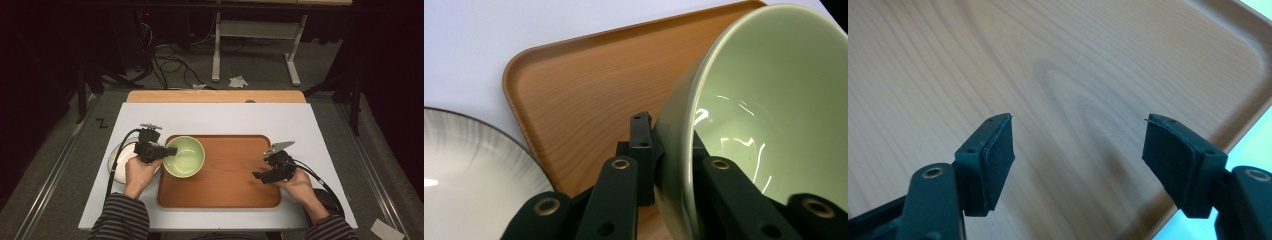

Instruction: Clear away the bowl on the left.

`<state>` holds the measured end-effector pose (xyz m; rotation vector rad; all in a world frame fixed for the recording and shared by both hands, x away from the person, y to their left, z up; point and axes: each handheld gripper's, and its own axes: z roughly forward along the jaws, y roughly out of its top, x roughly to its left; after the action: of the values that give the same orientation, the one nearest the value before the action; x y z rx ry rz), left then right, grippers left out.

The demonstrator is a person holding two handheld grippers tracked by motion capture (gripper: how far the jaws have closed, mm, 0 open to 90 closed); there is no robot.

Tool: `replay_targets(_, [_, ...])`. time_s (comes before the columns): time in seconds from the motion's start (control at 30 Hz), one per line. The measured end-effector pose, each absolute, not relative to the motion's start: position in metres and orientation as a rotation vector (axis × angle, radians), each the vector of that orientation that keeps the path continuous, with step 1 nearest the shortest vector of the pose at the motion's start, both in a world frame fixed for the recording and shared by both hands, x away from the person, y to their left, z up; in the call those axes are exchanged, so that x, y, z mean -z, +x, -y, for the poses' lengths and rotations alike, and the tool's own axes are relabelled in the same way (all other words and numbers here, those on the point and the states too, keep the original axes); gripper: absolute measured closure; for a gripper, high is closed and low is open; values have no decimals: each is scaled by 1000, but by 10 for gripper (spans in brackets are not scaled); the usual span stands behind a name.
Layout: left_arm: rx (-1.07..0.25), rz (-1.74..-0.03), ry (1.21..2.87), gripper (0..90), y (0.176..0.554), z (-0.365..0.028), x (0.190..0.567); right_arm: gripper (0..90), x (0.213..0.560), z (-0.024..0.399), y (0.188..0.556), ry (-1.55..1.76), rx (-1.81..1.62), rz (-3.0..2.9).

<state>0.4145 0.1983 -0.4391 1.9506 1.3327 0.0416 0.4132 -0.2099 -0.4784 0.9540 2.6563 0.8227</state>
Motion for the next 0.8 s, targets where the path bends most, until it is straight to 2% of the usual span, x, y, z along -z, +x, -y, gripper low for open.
replay_targets(0.8, [-7,-1279,2003,827,422,-179,442,302,478,211,412,949,-809,-2653])
